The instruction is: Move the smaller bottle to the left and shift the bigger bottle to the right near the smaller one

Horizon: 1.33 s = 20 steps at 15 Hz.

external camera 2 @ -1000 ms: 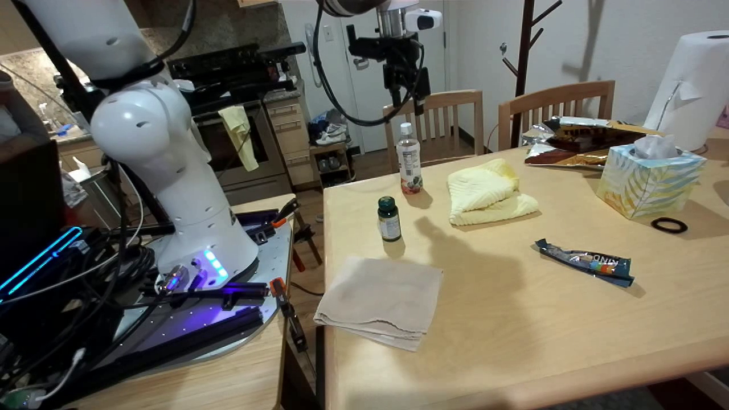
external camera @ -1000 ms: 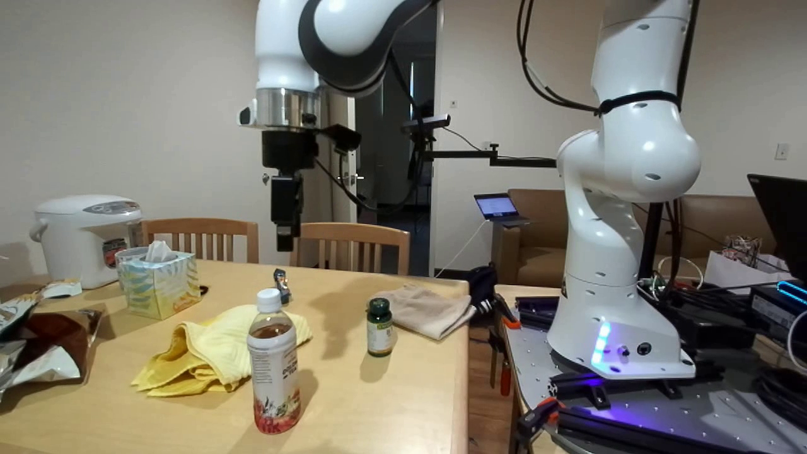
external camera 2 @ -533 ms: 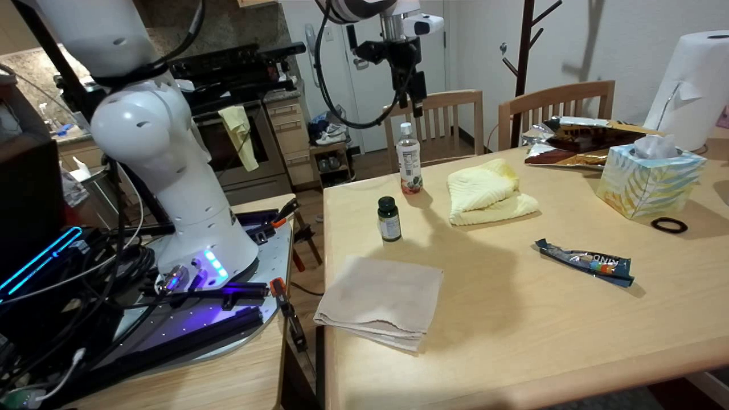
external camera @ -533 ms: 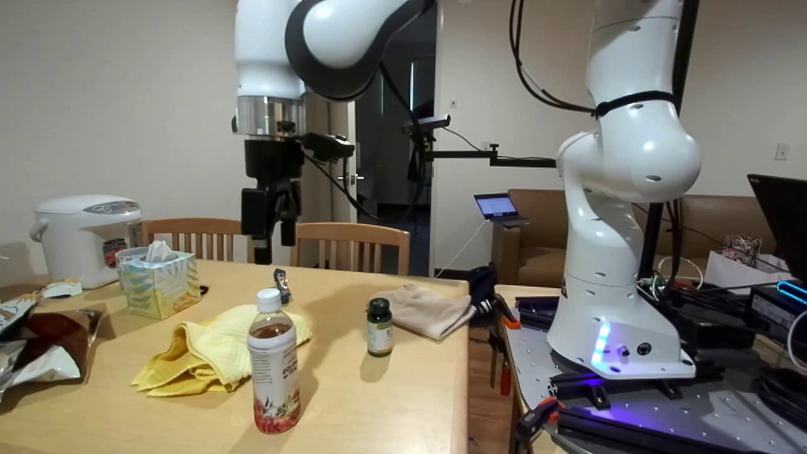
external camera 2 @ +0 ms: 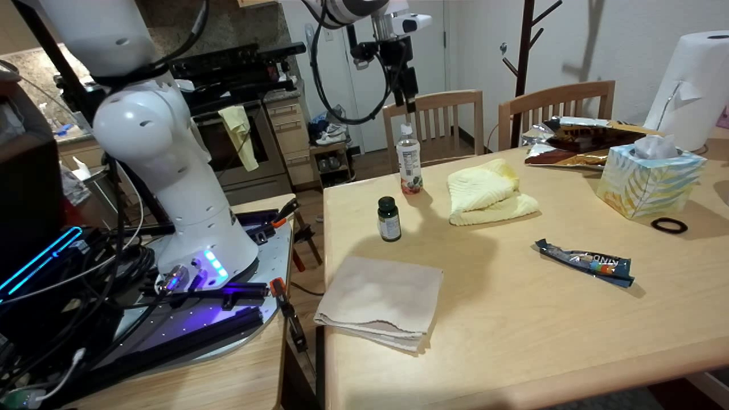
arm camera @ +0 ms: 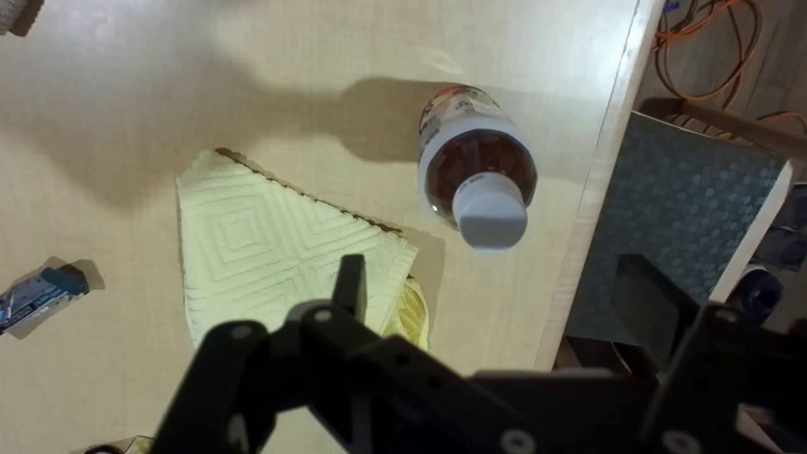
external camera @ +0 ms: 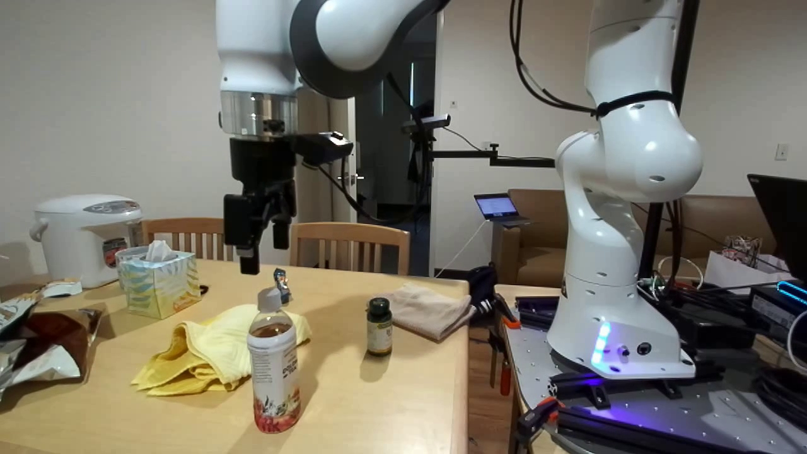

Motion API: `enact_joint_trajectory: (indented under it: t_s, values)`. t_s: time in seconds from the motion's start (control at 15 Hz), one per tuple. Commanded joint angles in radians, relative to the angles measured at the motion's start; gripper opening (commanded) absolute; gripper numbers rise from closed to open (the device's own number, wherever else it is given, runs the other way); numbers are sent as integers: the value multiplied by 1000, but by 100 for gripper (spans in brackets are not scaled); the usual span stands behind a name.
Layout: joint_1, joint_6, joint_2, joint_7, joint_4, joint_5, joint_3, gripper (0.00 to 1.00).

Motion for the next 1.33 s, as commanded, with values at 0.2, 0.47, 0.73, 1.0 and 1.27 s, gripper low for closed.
enact_joint_trajectory:
  t_s: [0.2,0.47,0.73,1.0,1.27]
  values:
    - [13,10,54,118,37,-39,12,100]
    - [29,80,115,215,41,-34,11,100]
    - [57,191,179,323,41,-16,-5,100]
    - [97,250,204,455,32,-70,-49,100]
    - [117,261,199,548,29,-118,-79,100]
